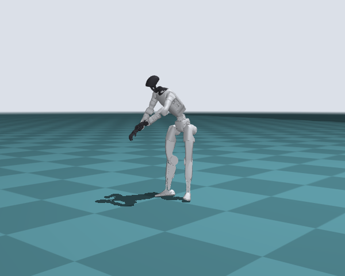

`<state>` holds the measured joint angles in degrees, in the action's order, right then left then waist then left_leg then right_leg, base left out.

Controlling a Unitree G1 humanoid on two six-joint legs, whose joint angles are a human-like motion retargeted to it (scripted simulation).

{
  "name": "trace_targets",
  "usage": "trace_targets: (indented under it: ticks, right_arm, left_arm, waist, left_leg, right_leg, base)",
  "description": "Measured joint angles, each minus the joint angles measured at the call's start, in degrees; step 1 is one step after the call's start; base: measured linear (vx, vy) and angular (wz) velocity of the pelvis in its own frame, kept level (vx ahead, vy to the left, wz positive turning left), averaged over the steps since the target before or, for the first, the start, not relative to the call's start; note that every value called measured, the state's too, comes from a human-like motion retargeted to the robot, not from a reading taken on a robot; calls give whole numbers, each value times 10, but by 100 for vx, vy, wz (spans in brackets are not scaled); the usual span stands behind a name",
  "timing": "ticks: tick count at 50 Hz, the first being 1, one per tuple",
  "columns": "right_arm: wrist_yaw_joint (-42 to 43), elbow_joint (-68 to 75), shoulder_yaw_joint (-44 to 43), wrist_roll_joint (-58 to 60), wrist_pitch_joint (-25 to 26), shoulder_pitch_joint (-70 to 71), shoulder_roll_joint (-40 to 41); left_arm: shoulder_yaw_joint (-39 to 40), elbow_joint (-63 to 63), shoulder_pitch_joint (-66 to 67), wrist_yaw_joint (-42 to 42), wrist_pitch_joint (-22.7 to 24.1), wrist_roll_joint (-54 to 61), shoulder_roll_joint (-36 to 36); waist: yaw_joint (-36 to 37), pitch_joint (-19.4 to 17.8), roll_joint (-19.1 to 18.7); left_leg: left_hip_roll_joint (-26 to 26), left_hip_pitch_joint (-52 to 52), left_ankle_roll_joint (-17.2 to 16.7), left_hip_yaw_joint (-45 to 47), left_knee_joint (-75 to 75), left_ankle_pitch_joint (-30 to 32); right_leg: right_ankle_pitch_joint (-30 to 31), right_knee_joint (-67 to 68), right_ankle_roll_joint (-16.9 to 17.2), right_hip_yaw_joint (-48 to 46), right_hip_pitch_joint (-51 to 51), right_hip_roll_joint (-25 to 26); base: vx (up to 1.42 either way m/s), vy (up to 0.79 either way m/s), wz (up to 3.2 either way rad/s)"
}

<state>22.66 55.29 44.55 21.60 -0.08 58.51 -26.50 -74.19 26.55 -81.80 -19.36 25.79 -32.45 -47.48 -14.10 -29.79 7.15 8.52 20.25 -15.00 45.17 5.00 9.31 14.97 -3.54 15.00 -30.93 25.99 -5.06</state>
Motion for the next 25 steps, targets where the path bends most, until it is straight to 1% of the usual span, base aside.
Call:
trace_targets:
  ticks: [2,3,5,7,8,10,12,13,15,17,20,21,23,25]
  right_arm:
    - [-3,-9,-6,0,-1,-5,-1]
    - [-7,-12,-6,-3,2,-6,0]
    - [-11,-15,-9,-11,8,-5,4]
    - [-4,-13,-11,-22,17,-4,10]
    - [3,-12,-18,-25,19,-4,13]
    - [6,-9,-35,-21,23,-10,22]
    - [7,-4,-30,-18,41,-6,22]
    - [5,-3,-31,-15,45,-7,22]
    - [-2,-6,-40,-15,44,-19,21]
    - [-10,-14,-57,-9,38,-37,25]
    - [-13,-15,-56,2,43,-46,28]
    - [-14,-15,-51,3,42,-46,30]
    - [-13,-17,-49,6,37,-48,33]
    - [-12,-21,-47,2,33,-50,34]
  left_arm:
    - [2,20,-11,27,-7,5,-20]
    - [7,46,-15,48,-18,15,-28]
    - [32,126,-16,82,-54,46,-39]
    - [79,242,-12,69,-111,74,-29]
    - [112,302,-10,49,-145,82,-20]
    - [180,404,-12,23,-201,76,-3]
    - [197,440,-13,17,-227,109,13]
    - [190,433,-5,33,-223,108,18]
    - [155,360,29,78,-192,87,18]
    - [124,241,75,100,-144,48,9]
    - [81,68,134,111,-78,61,11]
    - [68,30,144,118,-57,61,11]
    - [52,-25,155,127,-23,55,4]
    - [46,-41,146,119,-13,42,-12]
  waist:
    - [2,0,-2]
    - [3,0,-2]
    - [2,0,-2]
    - [-2,0,-2]
    - [-3,0,1]
    - [-17,0,-8]
    - [-21,0,-14]
    - [-24,0,-19]
    - [-26,0,-23]
    - [-33,0,-33]
    - [-27,0,-34]
    - [-26,0,-33]
    - [-27,0,-30]
    - [-29,0,-25]
  left_leg:
    - [1,-9,0,10,0,-1]
    - [2,-13,0,15,0,-1]
    - [2,-17,0,24,0,-2]
    - [2,-23,0,32,0,-3]
    - [1,-25,0,36,0,-3]
    - [7,-23,0,42,0,-2]
    - [5,-23,0,40,0,-4]
    - [5,-23,0,41,0,-4]
    - [3,-27,0,46,0,-5]
    - [7,-29,0,51,0,-7]
    - [6,-35,0,53,0,-8]
    - [6,-37,0,55,0,-9]
    - [7,-40,0,59,0,-9]
    - [8,-44,0,63,0,-9]
  right_leg:
    - [1,0,0,8,-3,3]
    - [2,-1,0,13,-4,4]
    - [4,-3,0,22,-3,6]
    - [1,5,0,30,1,5]
    - [-12,34,0,32,15,-2]
    - [-14,23,0,30,10,4]
    - [2,-2,0,40,4,10]
    - [3,-3,0,41,4,11]
    - [-11,23,0,44,15,4]
    - [-14,15,0,42,7,8]
    - [-3,-6,0,56,-3,14]
    - [-3,-8,0,59,-3,14]
    - [-4,-8,0,64,-4,17]
    - [-4,-9,0,70,-5,19]
  base:
    - [4,-3,-45]
    - [4,-2,-44]
    - [3,-2,-42]
    - [0,-4,-40]
    - [0,-5,-29]
    - [3,0,-4]
    - [1,0,-11]
    - [0,0,0]
    - [3,0,-4]
    - [10,0,-5]
    - [8,-4,-21]
    - [7,-4,-18]
    - [6,-6,-18]
    - [3,-5,-19]
